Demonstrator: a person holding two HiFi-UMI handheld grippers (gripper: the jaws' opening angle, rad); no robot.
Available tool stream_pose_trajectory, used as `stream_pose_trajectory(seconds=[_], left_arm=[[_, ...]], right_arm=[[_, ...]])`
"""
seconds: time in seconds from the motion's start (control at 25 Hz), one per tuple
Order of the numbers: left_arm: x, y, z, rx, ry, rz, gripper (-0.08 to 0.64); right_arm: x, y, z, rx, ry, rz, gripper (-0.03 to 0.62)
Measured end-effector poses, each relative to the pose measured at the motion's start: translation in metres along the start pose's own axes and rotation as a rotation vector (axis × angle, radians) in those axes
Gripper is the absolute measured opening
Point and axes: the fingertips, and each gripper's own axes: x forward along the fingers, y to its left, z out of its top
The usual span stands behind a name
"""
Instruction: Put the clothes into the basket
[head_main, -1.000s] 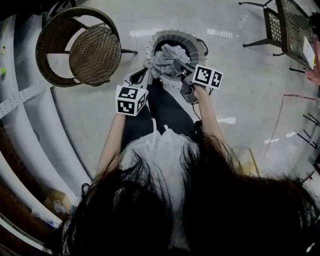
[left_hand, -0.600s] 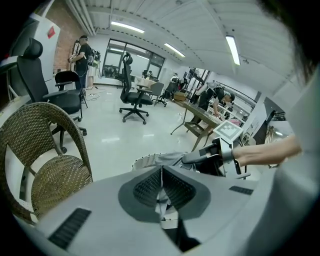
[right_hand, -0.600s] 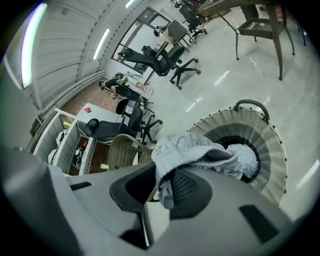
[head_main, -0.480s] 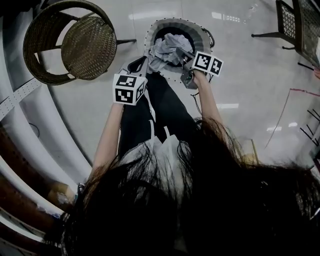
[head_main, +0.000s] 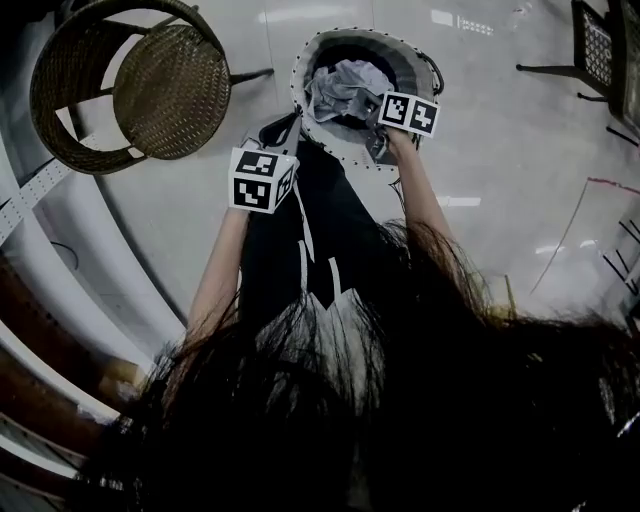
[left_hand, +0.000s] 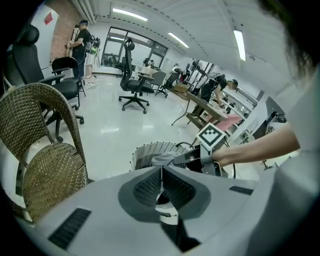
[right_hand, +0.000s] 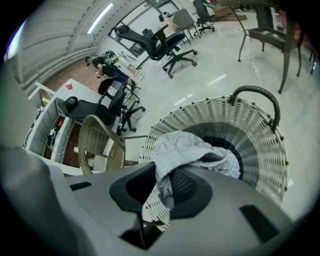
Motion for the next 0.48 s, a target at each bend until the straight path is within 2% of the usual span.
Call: stream_pose_trajectory(seconds=[0.16, 0.2, 0.24, 0.28, 0.36, 0.48], left_arm=[[0.006, 0.005, -0.01, -0.008, 0.023, 0.002, 0.021], [0.007, 0.007, -0.011, -0.009, 0.027, 0.003, 0.021], [0.007, 0.009, -0.013, -0.01, 0.031, 0.005, 0.021], [0.007, 0.011, -0.014, -0.011, 0.034, 0.006, 0.021], [0.007, 0.013, -0.015, -0.013, 0.039, 0.007, 0.021], [0.007, 0.016, -0.019, -0.014, 0.044, 0.009, 0.021]], right_arm=[[0.018, -0.015, -0.003, -0.144, 0.042, -0.101, 0.088], [0.022, -0.018, -0.005, -0.196, 0.063, -0.128, 0.122], [0.026, -0.018, -0.006, -0.252, 0.086, -0.146, 0.195], [0.029, -0.017, -0.007, -0.305, 0.106, -0.157, 0.235], [0.032, -0.013, -0.007, -0.385, 0.126, -0.163, 0.235], [0.033, -0.008, -0.005, -0.412, 0.127, -0.147, 0.235]])
